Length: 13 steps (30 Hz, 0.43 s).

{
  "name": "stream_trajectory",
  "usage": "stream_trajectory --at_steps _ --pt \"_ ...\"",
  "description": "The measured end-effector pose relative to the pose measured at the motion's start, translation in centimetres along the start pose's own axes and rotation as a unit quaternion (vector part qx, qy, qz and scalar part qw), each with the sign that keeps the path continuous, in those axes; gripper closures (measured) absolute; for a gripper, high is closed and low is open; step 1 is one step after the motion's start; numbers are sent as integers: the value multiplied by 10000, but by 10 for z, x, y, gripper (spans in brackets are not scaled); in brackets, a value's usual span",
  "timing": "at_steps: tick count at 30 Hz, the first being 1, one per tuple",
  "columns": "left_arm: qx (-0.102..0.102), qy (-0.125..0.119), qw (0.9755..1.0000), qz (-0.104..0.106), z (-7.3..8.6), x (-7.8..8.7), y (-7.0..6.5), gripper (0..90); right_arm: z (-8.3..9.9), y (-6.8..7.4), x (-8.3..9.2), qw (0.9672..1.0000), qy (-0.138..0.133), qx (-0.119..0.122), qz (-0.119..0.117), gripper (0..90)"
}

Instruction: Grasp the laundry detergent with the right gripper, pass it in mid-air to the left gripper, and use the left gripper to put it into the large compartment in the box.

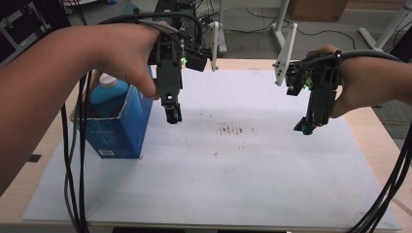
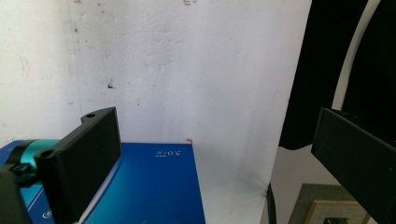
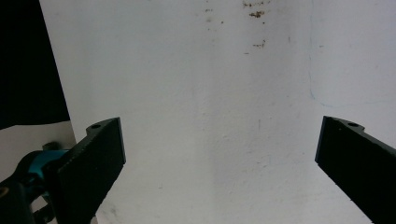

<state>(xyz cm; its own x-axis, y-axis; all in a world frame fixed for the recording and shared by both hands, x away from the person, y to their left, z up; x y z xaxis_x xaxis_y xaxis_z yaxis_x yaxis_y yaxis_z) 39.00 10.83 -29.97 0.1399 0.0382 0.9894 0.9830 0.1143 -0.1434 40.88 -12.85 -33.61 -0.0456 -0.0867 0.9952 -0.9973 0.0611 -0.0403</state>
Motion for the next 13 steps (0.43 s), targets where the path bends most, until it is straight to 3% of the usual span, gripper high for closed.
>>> stream_trajectory --at_steps 13 --pt "38 -32 10000 15 1 -5 0 16 3 1 -4 10000 -14 -46 -36 6"
Point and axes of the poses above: each handheld gripper's, and its own axes: x roughly backward along the jaws, z roughly out of its underside, y roughly to its left, the point moved 7 cm from there along -x, roughly forward along the jaws, and after that the axes turned 1 degree about z, right-handed, at the moved point
